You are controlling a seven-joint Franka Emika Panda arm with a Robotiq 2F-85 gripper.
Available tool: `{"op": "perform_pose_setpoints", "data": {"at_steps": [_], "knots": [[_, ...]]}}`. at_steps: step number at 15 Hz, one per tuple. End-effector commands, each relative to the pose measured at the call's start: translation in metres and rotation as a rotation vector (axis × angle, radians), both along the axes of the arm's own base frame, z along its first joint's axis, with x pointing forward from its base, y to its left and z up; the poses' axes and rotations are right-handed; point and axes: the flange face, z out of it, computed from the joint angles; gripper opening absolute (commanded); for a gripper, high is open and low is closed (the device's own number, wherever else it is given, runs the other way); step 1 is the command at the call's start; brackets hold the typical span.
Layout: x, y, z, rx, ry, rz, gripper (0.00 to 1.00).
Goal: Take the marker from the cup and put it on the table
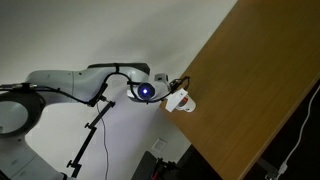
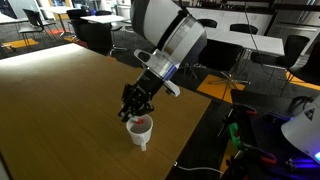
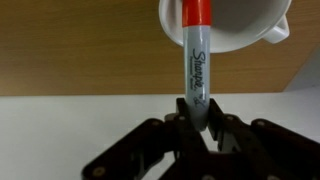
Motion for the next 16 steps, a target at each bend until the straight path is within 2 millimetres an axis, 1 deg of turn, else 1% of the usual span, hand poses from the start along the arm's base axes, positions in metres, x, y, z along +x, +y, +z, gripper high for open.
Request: {"op": "perform_pose_setpoints", "data": {"at_steps": [1, 6, 8, 10, 12, 14, 16], "knots": [[-0.027, -0.001, 0.032, -0.010, -0.035, 0.006, 0.06], [-0.051, -0.003, 0.069, -0.030, -0.073, 0.040, 0.06], [-0.057, -0.004, 0.085, -0.042, -0.095, 0.042, 0.06], [-0.057, -0.007, 0.098, -0.061, -0.106, 0.038, 0.06], [-0.049, -0.012, 0.105, -0.096, -0.084, 0.033, 0.06], [-0.034, -0.020, 0.109, -0.139, -0.040, 0.009, 0.06], [-0.019, -0.032, 0.109, -0.194, 0.012, -0.028, 0.06]]}}
